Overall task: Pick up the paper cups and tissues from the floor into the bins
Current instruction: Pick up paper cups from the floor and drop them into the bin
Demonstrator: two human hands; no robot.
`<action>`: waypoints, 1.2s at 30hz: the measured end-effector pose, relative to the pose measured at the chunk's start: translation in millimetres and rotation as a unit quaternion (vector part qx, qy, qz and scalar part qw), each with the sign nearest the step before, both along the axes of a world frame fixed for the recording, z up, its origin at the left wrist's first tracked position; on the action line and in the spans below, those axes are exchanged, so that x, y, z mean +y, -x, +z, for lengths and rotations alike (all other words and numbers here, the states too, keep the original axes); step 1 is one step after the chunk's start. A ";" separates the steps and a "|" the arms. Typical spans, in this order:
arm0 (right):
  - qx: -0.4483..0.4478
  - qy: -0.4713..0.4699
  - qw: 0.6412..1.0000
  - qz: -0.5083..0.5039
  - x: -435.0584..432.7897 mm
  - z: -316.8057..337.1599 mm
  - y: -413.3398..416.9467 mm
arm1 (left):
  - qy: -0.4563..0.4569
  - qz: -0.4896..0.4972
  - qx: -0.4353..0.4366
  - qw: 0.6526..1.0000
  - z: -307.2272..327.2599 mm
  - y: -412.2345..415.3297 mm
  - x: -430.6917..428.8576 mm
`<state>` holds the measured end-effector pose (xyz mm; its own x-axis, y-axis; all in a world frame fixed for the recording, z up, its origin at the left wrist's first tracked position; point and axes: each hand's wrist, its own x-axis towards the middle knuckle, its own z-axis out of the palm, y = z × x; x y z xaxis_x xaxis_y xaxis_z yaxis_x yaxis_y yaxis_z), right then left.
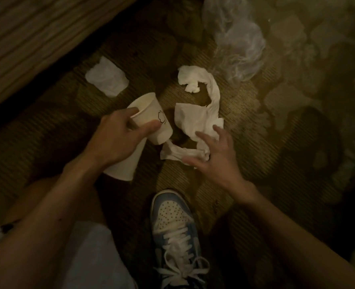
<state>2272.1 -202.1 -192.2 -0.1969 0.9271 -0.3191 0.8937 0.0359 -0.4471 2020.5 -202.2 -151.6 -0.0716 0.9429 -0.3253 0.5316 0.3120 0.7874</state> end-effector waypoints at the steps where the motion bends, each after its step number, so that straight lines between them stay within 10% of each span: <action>1: -0.019 0.013 0.999 0.031 -2.6 -9.4 0.4 | 0.002 0.000 -0.004 1.000 -2.1 0.6 -0.9; 8: -0.019 -0.116 0.990 0.075 9.1 -35.8 4.7 | -0.044 0.020 -0.018 0.999 -5.6 -4.1 -2.4; 18: 0.138 -0.063 0.988 0.007 93.8 1.5 26.0 | -0.018 0.039 -0.093 0.995 -12.9 -13.7 19.0; 30: -0.171 -0.035 0.983 0.063 179.8 -30.2 38.8 | 0.026 0.057 -0.122 0.991 -12.5 6.1 39.9; 36: -0.097 -0.093 0.987 0.088 174.8 -42.7 36.1 | 0.045 0.054 -0.121 0.990 -11.0 9.8 43.6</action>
